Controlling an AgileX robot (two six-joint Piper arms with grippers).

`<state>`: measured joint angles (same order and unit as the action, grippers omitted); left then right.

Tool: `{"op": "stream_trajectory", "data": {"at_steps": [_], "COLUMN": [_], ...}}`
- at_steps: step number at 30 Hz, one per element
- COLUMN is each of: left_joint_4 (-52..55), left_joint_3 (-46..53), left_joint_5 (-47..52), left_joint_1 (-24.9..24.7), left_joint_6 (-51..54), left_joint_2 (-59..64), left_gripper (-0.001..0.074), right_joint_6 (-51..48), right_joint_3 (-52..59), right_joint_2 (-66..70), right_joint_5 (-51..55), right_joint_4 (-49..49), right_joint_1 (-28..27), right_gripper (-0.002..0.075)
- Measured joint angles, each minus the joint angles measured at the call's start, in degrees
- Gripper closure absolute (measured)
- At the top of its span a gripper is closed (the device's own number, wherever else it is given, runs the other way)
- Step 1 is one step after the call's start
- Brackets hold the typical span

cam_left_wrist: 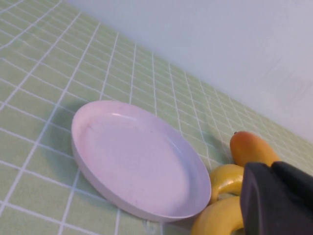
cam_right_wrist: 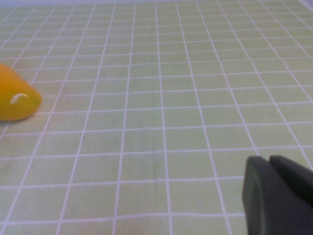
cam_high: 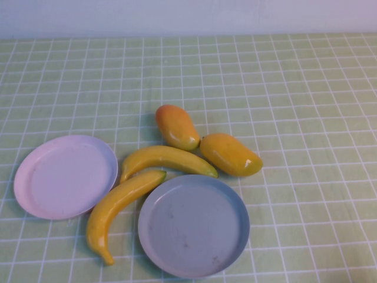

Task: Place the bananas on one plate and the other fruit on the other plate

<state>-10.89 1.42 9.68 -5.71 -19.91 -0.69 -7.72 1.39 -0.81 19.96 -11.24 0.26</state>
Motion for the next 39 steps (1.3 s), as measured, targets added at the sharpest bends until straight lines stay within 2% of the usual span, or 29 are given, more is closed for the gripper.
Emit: {"op": "stream_trajectory", "data": {"at_steps": [6,10,15,21,26,29,34,39], "left_joint_4": [-5.0,-5.7,-5.8,-5.8,-6.2,-6.2,-6.1,-6.1], "left_joint_3": [-0.8,-7.5,-19.8,-34.3,-45.3,-51.2,-64.3,-81.6], "left_joint_5": [2.2,8.2,17.7,30.7,35.5,35.9,36.8,44.7], "left_joint_1": [0.0,0.0,0.0,0.0,-0.3,-2.6,-9.5,-13.9], "left_joint_6": [-0.9,-1.1,1.8,14.4,21.3,23.8,23.5,20.9], "left_joint_2": [0.1,5.1,17.6,36.2,52.8,62.6,79.1,95.7], "left_gripper": [0.0738,0.0738,0.0738,0.0738,0.0738,0.0738,0.0738,0.0738], "right_joint_6": [0.0,0.0,0.0,0.0,0.0,0.0,0.0,0.0], "right_joint_3": [0.0,0.0,0.0,0.0,0.0,0.0,0.0,0.0], "right_joint_2": [0.0,0.0,0.0,0.0,0.0,0.0,0.0,0.0], "right_joint_5": [0.0,0.0,0.0,0.0,0.0,0.0,0.0,0.0], "right_joint_4": [0.0,0.0,0.0,0.0,0.0,0.0,0.0,0.0], "right_joint_1": [0.0,0.0,0.0,0.0,0.0,0.0,0.0,0.0], "right_gripper": [0.0741,0.0741,0.0742,0.0741,0.0741,0.0741,0.0741,0.0741]}}
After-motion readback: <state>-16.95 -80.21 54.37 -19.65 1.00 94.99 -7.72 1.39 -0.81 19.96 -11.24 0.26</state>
